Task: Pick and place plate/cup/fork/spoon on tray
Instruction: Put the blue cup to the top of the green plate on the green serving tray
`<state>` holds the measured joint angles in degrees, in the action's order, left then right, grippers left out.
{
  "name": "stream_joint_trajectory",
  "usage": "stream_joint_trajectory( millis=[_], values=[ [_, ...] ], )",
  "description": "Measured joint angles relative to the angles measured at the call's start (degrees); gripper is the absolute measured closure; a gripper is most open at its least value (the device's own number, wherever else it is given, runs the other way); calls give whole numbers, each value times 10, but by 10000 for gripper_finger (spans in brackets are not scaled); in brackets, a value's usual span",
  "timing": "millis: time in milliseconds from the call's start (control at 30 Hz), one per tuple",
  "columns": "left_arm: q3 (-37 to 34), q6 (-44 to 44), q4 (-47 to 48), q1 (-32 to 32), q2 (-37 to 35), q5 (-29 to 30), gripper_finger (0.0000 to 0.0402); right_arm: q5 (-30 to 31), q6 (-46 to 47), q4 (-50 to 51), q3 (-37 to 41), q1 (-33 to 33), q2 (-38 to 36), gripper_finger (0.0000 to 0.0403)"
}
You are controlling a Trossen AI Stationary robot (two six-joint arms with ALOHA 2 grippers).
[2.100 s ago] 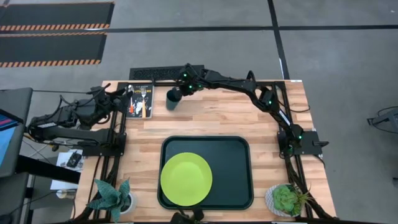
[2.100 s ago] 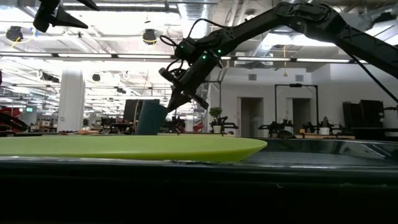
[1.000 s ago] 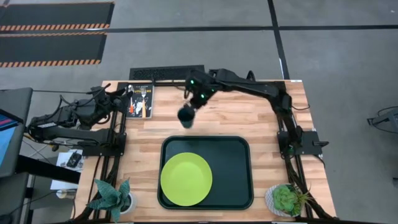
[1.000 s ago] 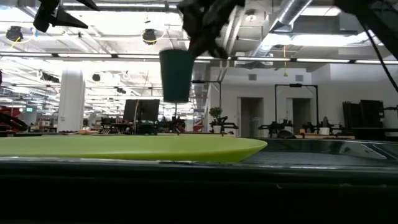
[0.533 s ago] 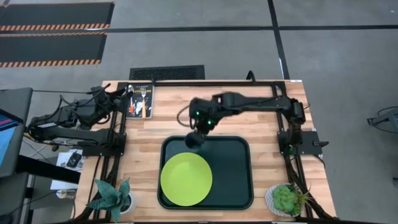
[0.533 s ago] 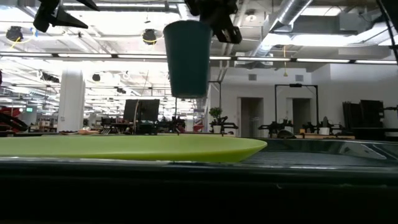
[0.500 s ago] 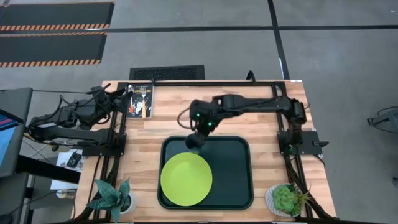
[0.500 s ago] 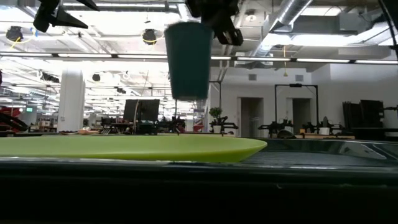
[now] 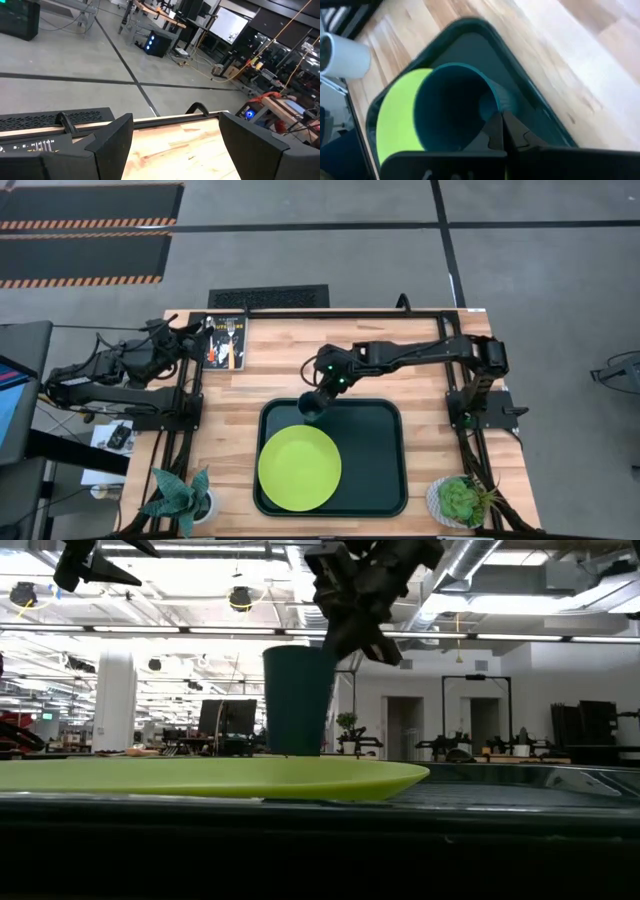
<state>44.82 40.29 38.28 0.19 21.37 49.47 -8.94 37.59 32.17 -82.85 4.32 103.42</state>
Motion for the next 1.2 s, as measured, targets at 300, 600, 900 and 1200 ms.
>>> stream_joint_trajectory(
  millis=[300, 600, 900, 1200],
  values=[
    [0, 9, 0, 0, 0, 0, 119, -9, 2, -56, 37, 4, 0, 403],
    [0, 9, 0, 0, 0, 0, 119, -17, 31, -116, 85, 7, 0, 403],
    [0, 9, 0, 0, 0, 0, 119, -12, 31, -116, 85, 9, 0, 376],
    [0, 9, 0, 0, 0, -9, 119, -10, 29, -117, 85, 19, 0, 333]
  ],
)
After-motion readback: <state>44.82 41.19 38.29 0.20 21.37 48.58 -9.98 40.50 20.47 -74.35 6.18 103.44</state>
